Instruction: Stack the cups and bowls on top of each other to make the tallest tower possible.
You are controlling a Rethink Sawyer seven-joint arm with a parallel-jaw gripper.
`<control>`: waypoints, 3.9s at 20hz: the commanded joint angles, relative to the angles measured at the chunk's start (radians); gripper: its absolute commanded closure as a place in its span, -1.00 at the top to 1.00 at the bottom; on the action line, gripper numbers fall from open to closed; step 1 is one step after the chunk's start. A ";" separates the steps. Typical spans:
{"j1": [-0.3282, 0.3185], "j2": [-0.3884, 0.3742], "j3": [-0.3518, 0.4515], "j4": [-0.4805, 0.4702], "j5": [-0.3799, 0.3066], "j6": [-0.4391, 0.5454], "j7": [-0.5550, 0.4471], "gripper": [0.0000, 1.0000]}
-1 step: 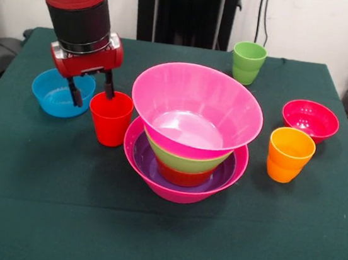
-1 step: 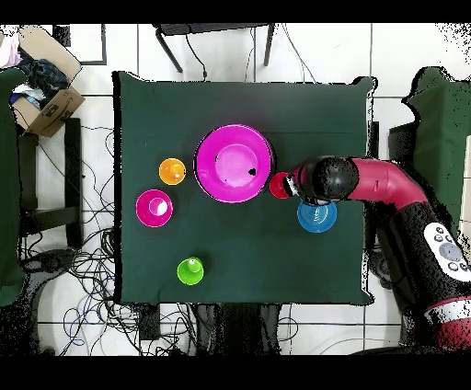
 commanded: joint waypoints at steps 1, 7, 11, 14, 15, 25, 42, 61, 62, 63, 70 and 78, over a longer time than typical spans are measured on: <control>0.030 0.058 -0.046 0.058 0.009 -0.098 0.134 1.00; 0.043 0.062 -0.071 0.071 0.003 -0.155 0.151 1.00; 0.055 0.059 -0.088 0.072 -0.001 -0.173 0.153 1.00; 0.063 0.058 -0.100 0.082 0.002 -0.194 0.164 1.00; 0.067 0.056 -0.106 0.087 0.001 -0.204 0.171 1.00; 0.085 0.040 -0.157 0.103 0.002 -0.196 0.154 1.00; 0.005 0.077 -0.201 0.099 -0.046 -0.191 0.017 1.00; 0.020 0.076 -0.197 0.091 -0.059 -0.204 -0.007 1.00; 0.022 0.074 -0.199 0.090 -0.059 -0.201 -0.007 1.00; 0.024 0.074 -0.200 0.089 -0.053 -0.190 -0.004 1.00; 0.023 0.066 -0.200 0.104 -0.022 -0.164 0.017 1.00; 0.027 0.048 -0.201 0.143 0.004 -0.162 0.055 1.00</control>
